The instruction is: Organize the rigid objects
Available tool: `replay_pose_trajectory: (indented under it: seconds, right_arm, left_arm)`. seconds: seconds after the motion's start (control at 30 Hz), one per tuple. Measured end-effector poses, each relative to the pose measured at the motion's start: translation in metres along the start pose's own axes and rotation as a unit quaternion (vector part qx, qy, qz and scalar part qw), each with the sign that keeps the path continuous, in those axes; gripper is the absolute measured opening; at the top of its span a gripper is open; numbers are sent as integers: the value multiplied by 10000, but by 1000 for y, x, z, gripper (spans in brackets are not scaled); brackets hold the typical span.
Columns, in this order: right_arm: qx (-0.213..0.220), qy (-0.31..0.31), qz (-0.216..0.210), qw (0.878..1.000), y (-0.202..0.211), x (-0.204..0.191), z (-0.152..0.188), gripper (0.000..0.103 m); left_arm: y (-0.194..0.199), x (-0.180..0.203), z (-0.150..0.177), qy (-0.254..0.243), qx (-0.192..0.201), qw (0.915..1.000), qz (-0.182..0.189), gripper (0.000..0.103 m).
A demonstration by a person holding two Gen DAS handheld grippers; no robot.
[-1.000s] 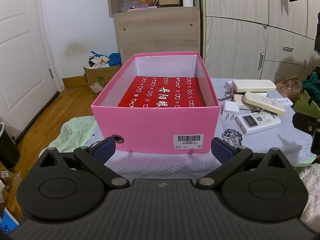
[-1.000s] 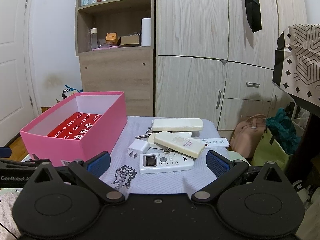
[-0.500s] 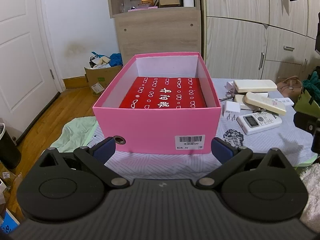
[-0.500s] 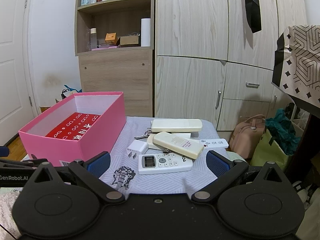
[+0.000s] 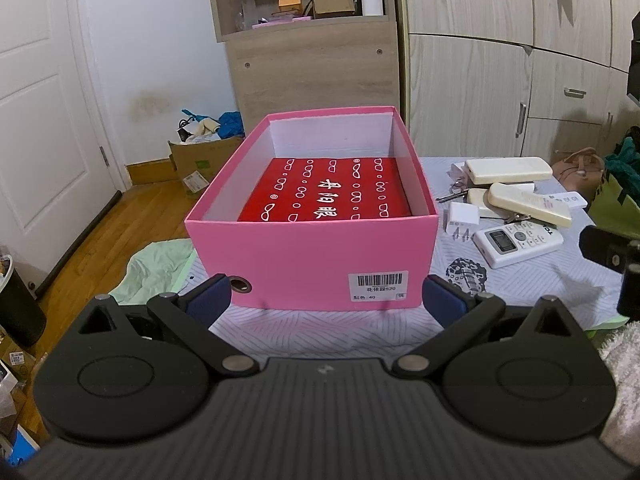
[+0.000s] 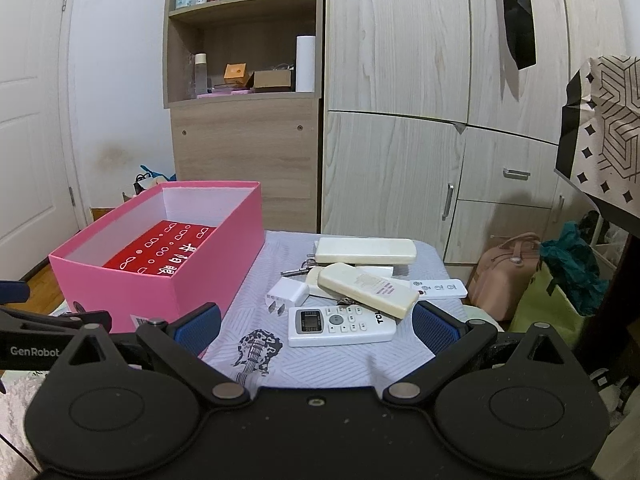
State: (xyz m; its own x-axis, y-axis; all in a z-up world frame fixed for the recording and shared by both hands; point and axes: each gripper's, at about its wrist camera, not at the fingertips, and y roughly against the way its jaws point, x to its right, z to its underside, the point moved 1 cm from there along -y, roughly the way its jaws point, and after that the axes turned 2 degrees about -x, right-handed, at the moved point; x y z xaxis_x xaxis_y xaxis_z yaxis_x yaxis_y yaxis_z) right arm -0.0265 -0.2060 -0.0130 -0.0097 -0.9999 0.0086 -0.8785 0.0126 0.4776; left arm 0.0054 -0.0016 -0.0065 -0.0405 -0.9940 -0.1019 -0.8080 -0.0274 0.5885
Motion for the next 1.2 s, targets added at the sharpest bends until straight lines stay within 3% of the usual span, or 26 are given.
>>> replay_pose_trajectory:
  seconds: [0.53, 0.73, 0.83, 0.93, 1.0, 1.1, 1.2]
  right_arm:
    - [-10, -10, -20, 10000, -2, 0, 1, 103]
    - [53, 1, -103, 9999, -1, 4, -2, 103]
    - [267, -27, -315, 9991, 4, 12, -10, 103]
    - [646, 92, -716, 9953, 8, 24, -20, 103]
    - [1025, 203, -1354, 9853, 11, 38, -25, 103]
    - [967, -66, -1897, 9770, -3, 63, -36, 103]
    - [736, 16, -1980, 9774, -17, 79, -45, 103]
  left_arm:
    - [-5, 1, 3, 33, -155, 9998, 86, 103]
    - [-4, -6, -4, 523, -139, 9983, 196, 103]
    - [5, -10, -18, 607, -63, 9980, 177, 103]
    - [20, -11, -35, 358, 61, 9991, 225, 103]
    - [27, -11, -47, 125, 2, 9991, 403, 103]
    - [33, -9, -68, -446, -254, 9949, 873, 103]
    - [44, 0, -86, -847, -244, 9936, 707, 103]
